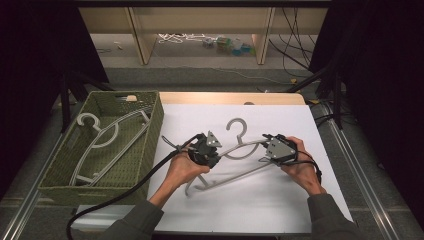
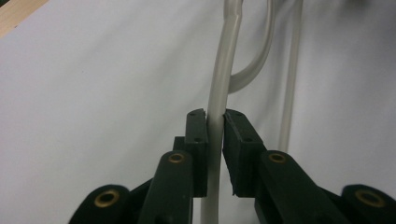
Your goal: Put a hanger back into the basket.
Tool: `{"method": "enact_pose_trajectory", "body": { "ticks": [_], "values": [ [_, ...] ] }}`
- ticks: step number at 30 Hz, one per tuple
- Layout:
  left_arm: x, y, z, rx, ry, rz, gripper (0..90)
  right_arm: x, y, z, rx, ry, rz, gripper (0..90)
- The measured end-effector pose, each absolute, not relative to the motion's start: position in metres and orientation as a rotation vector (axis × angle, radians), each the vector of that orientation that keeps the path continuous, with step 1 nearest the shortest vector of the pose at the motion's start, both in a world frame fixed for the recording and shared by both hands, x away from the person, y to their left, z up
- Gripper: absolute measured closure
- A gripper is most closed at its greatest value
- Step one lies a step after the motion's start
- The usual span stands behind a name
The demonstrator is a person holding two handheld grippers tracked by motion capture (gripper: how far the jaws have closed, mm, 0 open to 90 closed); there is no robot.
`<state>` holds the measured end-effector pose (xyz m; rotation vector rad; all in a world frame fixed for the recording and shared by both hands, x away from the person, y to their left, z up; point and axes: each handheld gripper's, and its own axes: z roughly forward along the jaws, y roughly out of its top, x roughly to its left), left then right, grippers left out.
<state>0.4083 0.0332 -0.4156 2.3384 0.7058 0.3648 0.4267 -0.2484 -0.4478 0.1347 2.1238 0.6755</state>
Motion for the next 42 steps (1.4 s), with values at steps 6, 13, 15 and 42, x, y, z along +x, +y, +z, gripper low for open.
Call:
{"method": "enact_pose_trajectory", "body": {
  "ticks": [6, 13, 15, 42],
  "values": [
    [0.409, 0.037, -0.406, 2.316, 0.681, 0.351, 73.8, 0.418, -0.245, -0.449, 0.028, 2.155, 0.68, 79.6],
    [0.405, 0.042, -0.388, 2.281, 0.646, 0.316, 65.0, 0.406, -0.244, -0.438, -0.032, 2.156, 0.71, 82.0],
    [0.403, 0.044, -0.382, 2.272, 0.637, 0.298, 64.2, 0.403, -0.244, -0.432, -0.097, 2.134, 0.682, 82.0],
    [0.388, 0.043, -0.38, 2.35, 0.549, 0.205, 75.9, 0.368, -0.213, -0.413, -0.264, 2.1, 0.693, 82.0]
  ]
}}
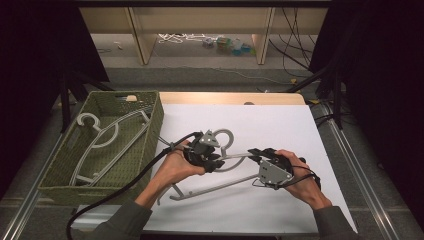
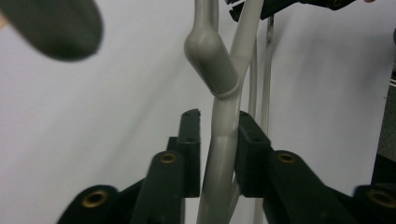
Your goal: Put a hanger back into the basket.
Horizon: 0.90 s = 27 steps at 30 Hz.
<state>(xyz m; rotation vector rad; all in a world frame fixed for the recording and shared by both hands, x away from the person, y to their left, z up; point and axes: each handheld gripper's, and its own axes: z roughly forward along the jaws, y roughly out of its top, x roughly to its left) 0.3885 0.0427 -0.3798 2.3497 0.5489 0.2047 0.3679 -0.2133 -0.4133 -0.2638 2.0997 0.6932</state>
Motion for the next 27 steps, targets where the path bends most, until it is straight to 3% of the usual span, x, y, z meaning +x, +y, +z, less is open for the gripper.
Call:
{"method": "enact_pose_trajectory", "body": {
  "ticks": [11, 14, 16, 19, 27],
  "values": [
    [0.376, 0.044, -0.375, 2.33, 0.522, 0.276, 80.6, 0.368, -0.211, -0.412, -0.224, 2.116, 0.746, 78.6],
    [0.376, 0.047, -0.372, 2.326, 0.558, 0.309, 80.7, 0.367, -0.209, -0.41, -0.146, 2.11, 0.778, 66.9],
    [0.377, 0.052, -0.369, 2.316, 0.575, 0.331, 80.7, 0.364, -0.209, -0.41, -0.05, 2.116, 0.812, 54.4],
    [0.377, 0.059, -0.363, 2.306, 0.591, 0.36, 80.8, 0.361, -0.212, -0.406, 0.069, 2.082, 0.887, 44.2],
    [0.382, 0.078, -0.347, 2.266, 0.65, 0.418, 80.7, 0.354, -0.219, -0.393, 0.385, 1.987, 1.107, 26.7]
  ]
}}
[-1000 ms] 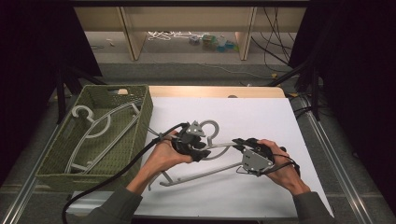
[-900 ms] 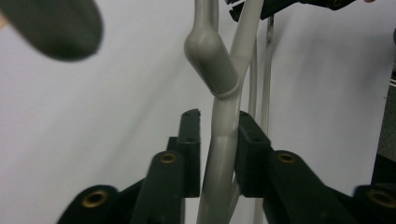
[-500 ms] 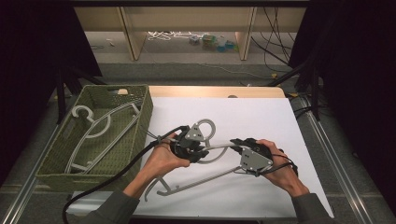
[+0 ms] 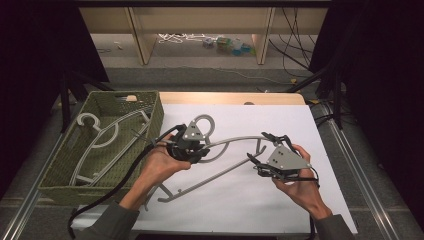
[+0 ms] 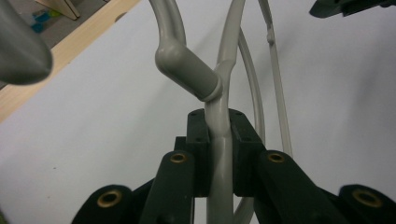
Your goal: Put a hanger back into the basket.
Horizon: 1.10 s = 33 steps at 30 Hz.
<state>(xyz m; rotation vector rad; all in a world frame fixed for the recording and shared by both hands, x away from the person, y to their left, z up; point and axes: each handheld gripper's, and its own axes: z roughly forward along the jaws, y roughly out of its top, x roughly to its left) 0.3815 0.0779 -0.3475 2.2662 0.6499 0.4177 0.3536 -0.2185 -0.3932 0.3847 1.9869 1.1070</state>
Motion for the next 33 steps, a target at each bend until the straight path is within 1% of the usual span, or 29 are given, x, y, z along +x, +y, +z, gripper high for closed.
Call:
{"method": "enact_pose_trajectory", "body": {
  "ticks": [3, 8, 17, 24, 32, 33],
  "values": [
    [0.384, 0.083, -0.341, 2.243, 0.671, 0.404, 80.8, 0.351, -0.224, -0.391, 0.502, 1.953, 1.143, 24.1],
    [0.388, 0.093, -0.329, 2.169, 0.728, 0.372, 80.7, 0.341, -0.233, -0.393, 0.611, 1.917, 1.232, 24.0],
    [0.382, 0.123, -0.293, 2.037, 0.792, 0.356, 80.6, 0.325, -0.241, -0.4, 0.73, 1.933, 1.321, 22.2],
    [0.378, 0.153, -0.268, 1.93, 0.811, 0.326, 80.7, 0.318, -0.245, -0.407, 0.77, 1.949, 1.352, 18.8],
    [0.379, 0.193, -0.25, 1.906, 0.884, 0.413, 80.6, 0.315, -0.244, -0.409, 0.764, 1.973, 1.349, 18.9],
    [0.379, 0.201, -0.247, 1.922, 0.895, 0.433, 80.7, 0.315, -0.243, -0.41, 0.765, 1.967, 1.35, 18.9]
  ]
}}
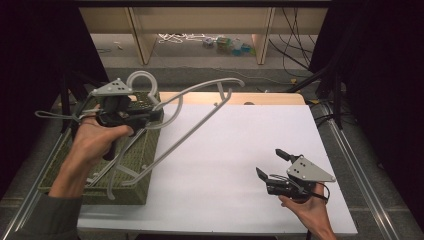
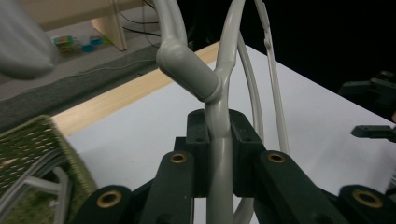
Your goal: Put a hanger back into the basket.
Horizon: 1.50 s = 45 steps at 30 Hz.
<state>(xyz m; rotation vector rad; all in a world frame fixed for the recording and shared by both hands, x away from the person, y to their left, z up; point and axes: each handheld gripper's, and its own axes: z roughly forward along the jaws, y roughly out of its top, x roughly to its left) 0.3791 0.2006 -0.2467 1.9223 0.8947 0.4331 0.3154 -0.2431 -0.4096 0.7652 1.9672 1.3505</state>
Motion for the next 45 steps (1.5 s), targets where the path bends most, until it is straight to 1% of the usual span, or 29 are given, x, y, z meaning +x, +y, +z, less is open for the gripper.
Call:
{"method": "enact_pose_trajectory", "body": {
  "ticks": [1, 4, 8, 13, 17, 22, 31, 34, 36, 37, 38, 39, 42, 43, 45],
  "values": [
    [0.38, 0.206, -0.246, 1.894, 0.909, 0.43, 80.7, 0.315, -0.243, -0.41, 0.766, 1.965, 1.352, 18.9],
    [0.383, 0.228, -0.246, 1.89, 0.963, 0.457, 80.7, 0.315, -0.243, -0.41, 0.762, 1.968, 1.356, 18.9],
    [0.389, 0.256, -0.254, 1.842, 1.043, 0.479, 80.6, 0.315, -0.243, -0.411, 0.768, 1.968, 1.364, 18.8],
    [0.395, 0.291, -0.264, 1.821, 1.136, 0.541, 80.7, 0.314, -0.243, -0.411, 0.762, 1.973, 1.367, 17.3],
    [0.397, 0.316, -0.271, 1.773, 1.201, 0.578, 80.6, 0.313, -0.243, -0.412, 0.765, 1.972, 1.373, 16.4],
    [0.401, 0.339, -0.278, 1.781, 1.254, 0.642, 80.6, 0.313, -0.241, -0.414, 0.762, 1.985, 1.368, 16.4],
    [0.417, 0.361, -0.291, 1.829, 1.285, 0.704, 80.6, 0.313, -0.241, -0.414, 0.761, 2.002, 1.364, 16.5],
    [0.421, 0.363, -0.294, 1.845, 1.283, 0.698, 80.6, 0.312, -0.24, -0.415, 0.749, 2.008, 1.375, 16.5],
    [0.424, 0.365, -0.295, 1.888, 1.263, 0.71, 80.6, 0.312, -0.238, -0.415, 0.743, 2.001, 1.378, 16.5],
    [0.426, 0.363, -0.298, 1.867, 1.273, 0.715, 80.6, 0.312, -0.238, -0.415, 0.743, 2.002, 1.379, 16.5],
    [0.428, 0.364, -0.299, 1.88, 1.268, 0.719, 80.6, 0.312, -0.238, -0.415, 0.741, 2.003, 1.377, 16.5],
    [0.429, 0.366, -0.3, 1.928, 1.259, 0.724, 80.6, 0.312, -0.238, -0.415, 0.745, 2.003, 1.379, 16.5],
    [0.434, 0.366, -0.307, 1.91, 1.275, 0.738, 80.6, 0.313, -0.239, -0.415, 0.745, 2.002, 1.383, 16.4],
    [0.435, 0.368, -0.307, 1.949, 1.264, 0.743, 80.6, 0.313, -0.239, -0.415, 0.745, 2.001, 1.382, 16.4],
    [0.438, 0.368, -0.311, 1.949, 1.256, 0.757, 80.6, 0.313, -0.239, -0.415, 0.739, 2.01, 1.377, 16.4]
  ]
}}
